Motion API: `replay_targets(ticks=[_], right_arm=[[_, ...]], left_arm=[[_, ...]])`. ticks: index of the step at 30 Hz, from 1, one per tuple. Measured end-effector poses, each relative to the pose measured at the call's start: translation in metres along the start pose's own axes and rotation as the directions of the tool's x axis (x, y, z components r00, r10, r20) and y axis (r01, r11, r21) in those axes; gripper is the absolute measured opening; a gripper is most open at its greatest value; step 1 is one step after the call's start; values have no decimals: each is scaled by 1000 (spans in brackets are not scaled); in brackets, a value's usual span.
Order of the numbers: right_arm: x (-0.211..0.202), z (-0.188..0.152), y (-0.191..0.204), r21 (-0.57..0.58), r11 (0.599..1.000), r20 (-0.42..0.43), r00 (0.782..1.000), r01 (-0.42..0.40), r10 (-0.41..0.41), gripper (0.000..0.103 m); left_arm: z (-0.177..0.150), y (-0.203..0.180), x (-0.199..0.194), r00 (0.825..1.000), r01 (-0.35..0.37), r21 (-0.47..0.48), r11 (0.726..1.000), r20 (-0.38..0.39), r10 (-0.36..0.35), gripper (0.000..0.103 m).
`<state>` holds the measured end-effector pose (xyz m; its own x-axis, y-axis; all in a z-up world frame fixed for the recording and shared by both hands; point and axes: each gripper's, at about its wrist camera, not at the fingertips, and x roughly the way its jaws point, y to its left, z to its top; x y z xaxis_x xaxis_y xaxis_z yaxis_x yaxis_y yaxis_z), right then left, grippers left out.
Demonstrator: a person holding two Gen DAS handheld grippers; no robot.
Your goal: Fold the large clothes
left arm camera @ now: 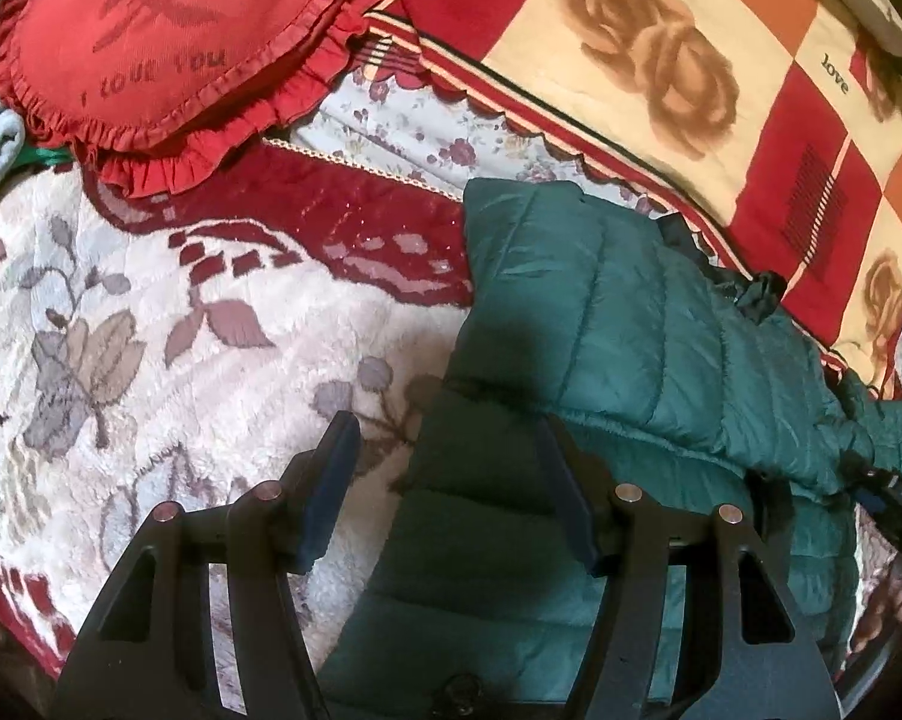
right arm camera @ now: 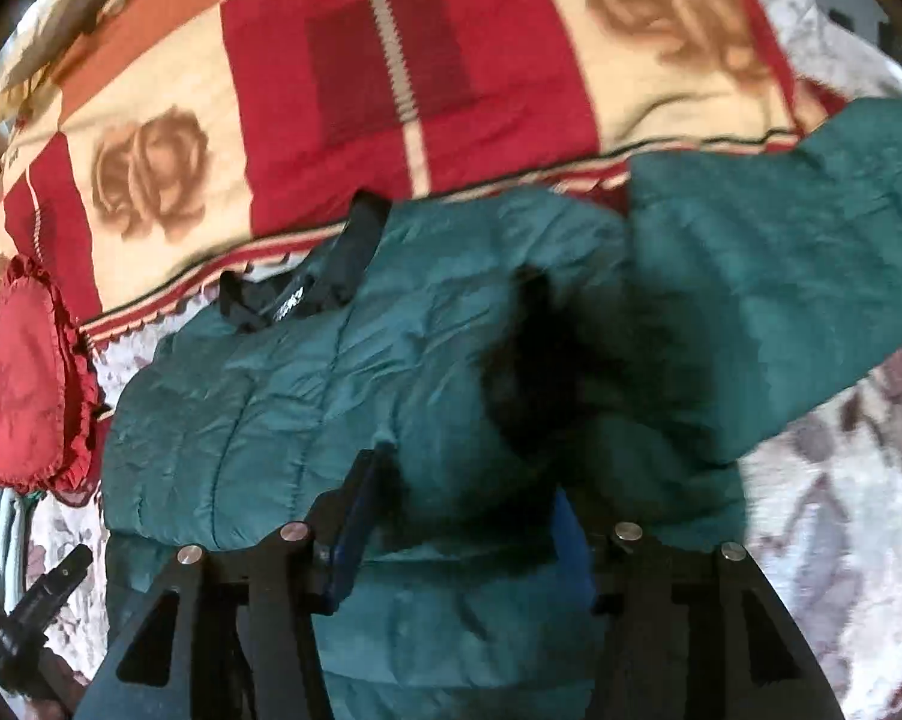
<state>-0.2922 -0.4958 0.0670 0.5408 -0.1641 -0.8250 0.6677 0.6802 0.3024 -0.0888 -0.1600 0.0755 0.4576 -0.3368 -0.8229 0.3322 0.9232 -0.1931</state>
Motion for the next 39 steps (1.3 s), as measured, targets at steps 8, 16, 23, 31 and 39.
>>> replay_targets(ticks=[8,16,23,31,39], right_arm=[[-29,2,35,-125,991,71,996,-42,51,52],[8,0,89,-240,967,0,996,-82,85,52],[51,1,103,-300,954,-22,1000,-17,11,52],[84,6,97,-317,946,-27,996,75,-88,52],[23,0,81,-288,958,6,1000,10,-9,52]], left_arm=[[8,-23,-4,999,-9,49,999,44,6,61],[19,-51,18,996,-58,119,991,74,49,61],[18,-58,52,996,-88,136,987,43,83,61],[14,-63,65,989,-138,159,978,69,128,73],[14,-63,57,991,-127,159,979,60,119,73]])
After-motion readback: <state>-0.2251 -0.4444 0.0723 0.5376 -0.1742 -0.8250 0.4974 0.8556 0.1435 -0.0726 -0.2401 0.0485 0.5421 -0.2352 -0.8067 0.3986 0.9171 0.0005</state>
